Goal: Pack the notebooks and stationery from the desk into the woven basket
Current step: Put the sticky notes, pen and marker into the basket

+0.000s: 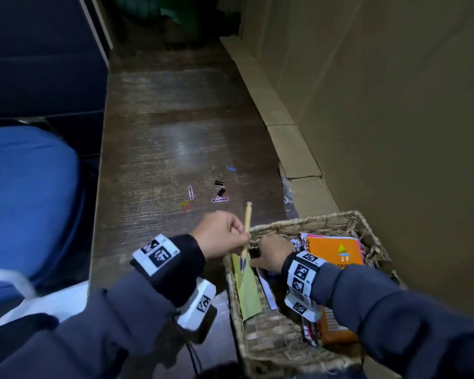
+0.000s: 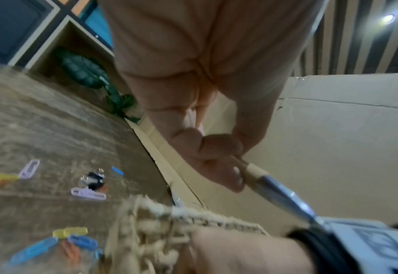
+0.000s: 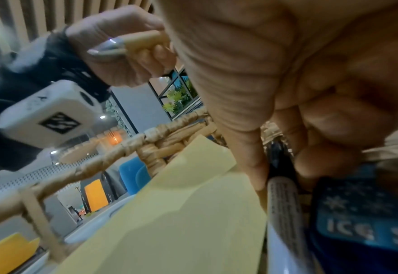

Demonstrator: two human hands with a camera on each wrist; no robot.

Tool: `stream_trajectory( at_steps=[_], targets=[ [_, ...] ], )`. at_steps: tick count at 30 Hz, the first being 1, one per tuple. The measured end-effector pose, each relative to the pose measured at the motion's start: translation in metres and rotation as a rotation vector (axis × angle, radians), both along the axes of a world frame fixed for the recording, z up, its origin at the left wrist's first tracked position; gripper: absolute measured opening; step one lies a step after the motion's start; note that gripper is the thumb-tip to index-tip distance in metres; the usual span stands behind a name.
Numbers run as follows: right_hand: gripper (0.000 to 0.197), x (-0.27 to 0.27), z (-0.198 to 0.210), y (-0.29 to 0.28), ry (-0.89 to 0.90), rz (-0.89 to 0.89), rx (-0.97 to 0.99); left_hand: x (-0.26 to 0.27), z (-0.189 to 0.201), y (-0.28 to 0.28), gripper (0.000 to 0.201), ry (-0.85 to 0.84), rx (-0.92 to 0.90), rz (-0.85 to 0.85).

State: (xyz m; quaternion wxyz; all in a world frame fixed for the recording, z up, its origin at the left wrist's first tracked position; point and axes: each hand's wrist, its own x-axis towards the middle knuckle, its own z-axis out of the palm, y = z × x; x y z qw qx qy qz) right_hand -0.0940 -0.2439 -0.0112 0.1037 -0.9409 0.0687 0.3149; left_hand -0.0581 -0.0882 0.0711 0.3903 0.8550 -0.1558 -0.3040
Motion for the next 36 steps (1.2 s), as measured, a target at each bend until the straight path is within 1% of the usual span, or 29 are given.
stream_trajectory(
  at_steps=[1,4,6,8,11,14,15,16,17,18,20,21,22,23,24,25,26,27,29,30,32,35,36],
  targets=[
    [0.036,-0.002,0.000,0.000,-0.008,0.001,-0.015,-0.010,-0.002,-0.003,0.005,0.005,0.022,-0.020],
    [0.043,-0.010,0.002,-0.001,-0.032,-0.025,-0.044,-0.032,-0.012,-0.012,0.038,0.001,0.093,-0.060],
    [0.041,-0.012,0.010,-0.007,-0.069,-0.064,-0.045,-0.040,-0.018,-0.018,0.047,-0.031,0.128,-0.086],
    [0.037,-0.013,0.020,-0.016,-0.094,-0.102,-0.036,-0.046,-0.023,-0.023,0.043,-0.040,0.172,-0.114],
    [0.038,-0.014,0.033,-0.028,-0.114,-0.124,-0.043,-0.053,-0.028,-0.031,0.022,-0.081,0.292,-0.193],
    [0.037,-0.012,0.044,-0.037,-0.144,-0.096,-0.030,-0.058,-0.033,-0.044,0.013,-0.067,0.403,-0.252],
    [0.035,-0.011,0.047,-0.038,-0.149,-0.084,-0.025,-0.060,-0.033,-0.049,0.006,-0.073,0.454,-0.260],
    [0.033,-0.009,0.049,-0.040,-0.150,-0.074,-0.015,-0.063,-0.036,-0.054,0.010,-0.060,0.500,-0.256],
    [0.030,-0.007,0.050,-0.042,-0.144,-0.070,-0.001,-0.065,-0.037,-0.060,0.021,-0.052,0.533,-0.272],
    [0.029,-0.006,0.051,-0.044,-0.140,-0.069,0.015,-0.067,-0.038,-0.065,0.023,-0.041,0.558,-0.275],
    [0.027,-0.007,0.053,-0.047,-0.138,-0.038,0.036,-0.066,-0.041,-0.071,0.009,-0.047,0.609,-0.303],
    [0.027,-0.009,0.053,-0.048,-0.130,-0.009,0.039,-0.066,-0.045,-0.072,0.016,-0.047,0.621,-0.306],
    [0.027,-0.010,0.053,-0.050,-0.123,0.020,0.038,-0.066,-0.048,-0.073,0.017,-0.054,0.638,-0.315],
    [0.027,-0.012,0.053,-0.051,-0.117,0.047,0.035,-0.065,-0.051,-0.072,0.013,-0.066,0.663,-0.309],
    [0.027,-0.014,0.053,-0.053,-0.113,0.069,0.036,-0.063,-0.060,-0.072,0.015,-0.069,0.702,-0.301],
    [0.027,-0.015,0.053,-0.054,-0.107,0.087,0.042,-0.059,-0.069,-0.073,0.022,-0.036,0.724,-0.284],
    [0.028,-0.016,0.053,-0.056,-0.105,0.100,0.050,-0.054,-0.082,-0.072,0.028,-0.019,0.730,-0.275],
    [0.026,-0.016,0.052,-0.057,-0.103,0.114,0.057,-0.052,-0.087,-0.073,0.030,-0.023,0.732,-0.268],
    [0.023,-0.015,0.052,-0.058,-0.090,0.151,0.074,-0.056,-0.070,-0.069,0.028,-0.006,0.721,-0.213],
    [0.025,-0.013,0.054,-0.058,-0.078,0.169,0.088,-0.060,-0.058,-0.067,0.024,-0.007,0.687,-0.175],
    [0.026,-0.007,0.061,-0.057,-0.060,0.187,0.138,-0.062,-0.040,-0.060,0.017,-0.021,0.566,-0.097],
    [0.018,0.015,0.082,-0.055,-0.119,0.178,0.222,-0.059,-0.014,-0.037,0.023,-0.076,0.307,0.059],
    [0.019,0.027,0.090,-0.054,-0.153,0.183,0.234,-0.057,-0.007,-0.026,0.024,-0.099,0.235,0.112]
  ],
)
